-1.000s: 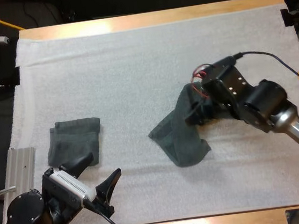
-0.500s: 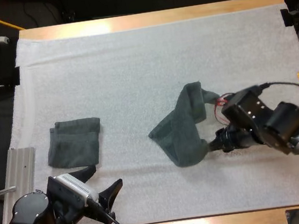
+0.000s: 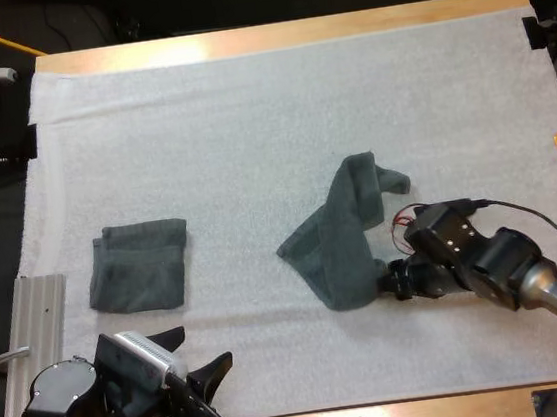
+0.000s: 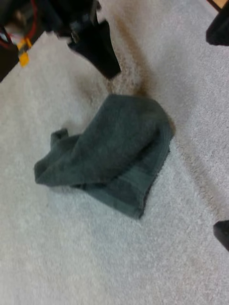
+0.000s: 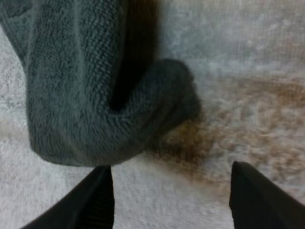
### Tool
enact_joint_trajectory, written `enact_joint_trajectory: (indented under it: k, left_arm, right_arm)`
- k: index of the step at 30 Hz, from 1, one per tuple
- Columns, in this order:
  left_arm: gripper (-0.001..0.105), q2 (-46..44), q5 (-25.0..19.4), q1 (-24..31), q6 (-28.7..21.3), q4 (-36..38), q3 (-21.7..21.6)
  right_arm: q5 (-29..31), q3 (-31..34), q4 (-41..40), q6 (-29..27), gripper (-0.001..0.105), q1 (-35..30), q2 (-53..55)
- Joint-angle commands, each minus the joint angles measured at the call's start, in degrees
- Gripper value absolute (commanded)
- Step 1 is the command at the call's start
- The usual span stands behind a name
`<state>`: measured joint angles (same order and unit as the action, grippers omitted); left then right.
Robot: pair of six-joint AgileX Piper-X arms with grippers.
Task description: Pick towel from pile, fold and stack
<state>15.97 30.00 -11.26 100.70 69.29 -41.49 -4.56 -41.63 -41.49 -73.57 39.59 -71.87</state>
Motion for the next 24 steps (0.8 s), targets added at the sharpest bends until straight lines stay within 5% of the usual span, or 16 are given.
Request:
enact_joint_trajectory:
  k: [1,24]
  left_arm:
    - [0.069,-0.05,0.7,-0.24,0.61,0.27,-0.37]
    - [0.069,-0.05,0.7,-0.24,0.86,0.27,-0.37]
  right_arm:
    - [-0.65,-0.02,2.05,0.49,0.052,0.07,-1.27]
    - [-2.1,-0.41,13.66,8.68,0.052,0.07,-16.65]
